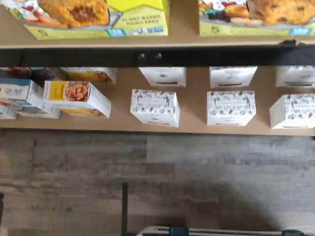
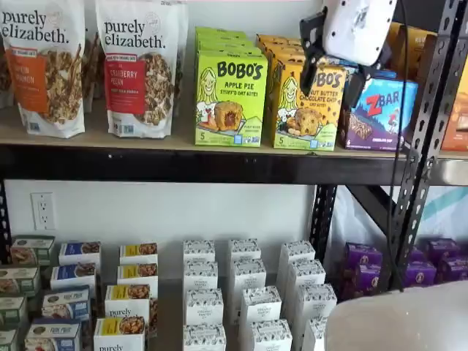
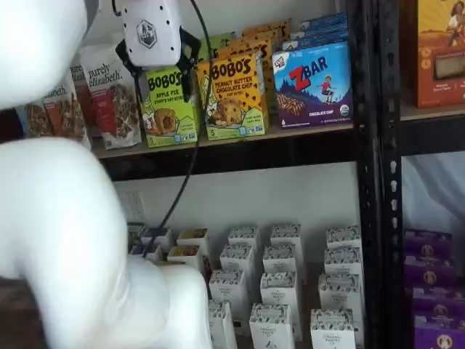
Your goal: Pick the green box on the top shelf, the fourth from the left
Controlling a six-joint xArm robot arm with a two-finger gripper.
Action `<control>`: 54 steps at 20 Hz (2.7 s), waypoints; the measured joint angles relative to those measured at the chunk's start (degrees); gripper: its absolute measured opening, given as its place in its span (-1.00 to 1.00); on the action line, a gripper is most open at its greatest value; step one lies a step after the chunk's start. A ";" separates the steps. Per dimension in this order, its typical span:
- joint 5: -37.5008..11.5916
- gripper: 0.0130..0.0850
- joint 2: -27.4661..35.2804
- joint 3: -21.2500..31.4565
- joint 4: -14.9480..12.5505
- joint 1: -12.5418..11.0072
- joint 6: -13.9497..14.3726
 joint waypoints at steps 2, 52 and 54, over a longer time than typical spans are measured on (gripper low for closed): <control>-0.82 1.00 1.20 -0.89 -0.51 1.12 0.94; -13.01 1.00 18.38 -12.83 -6.33 14.04 11.81; -13.05 1.00 19.48 -14.01 -7.58 14.63 12.34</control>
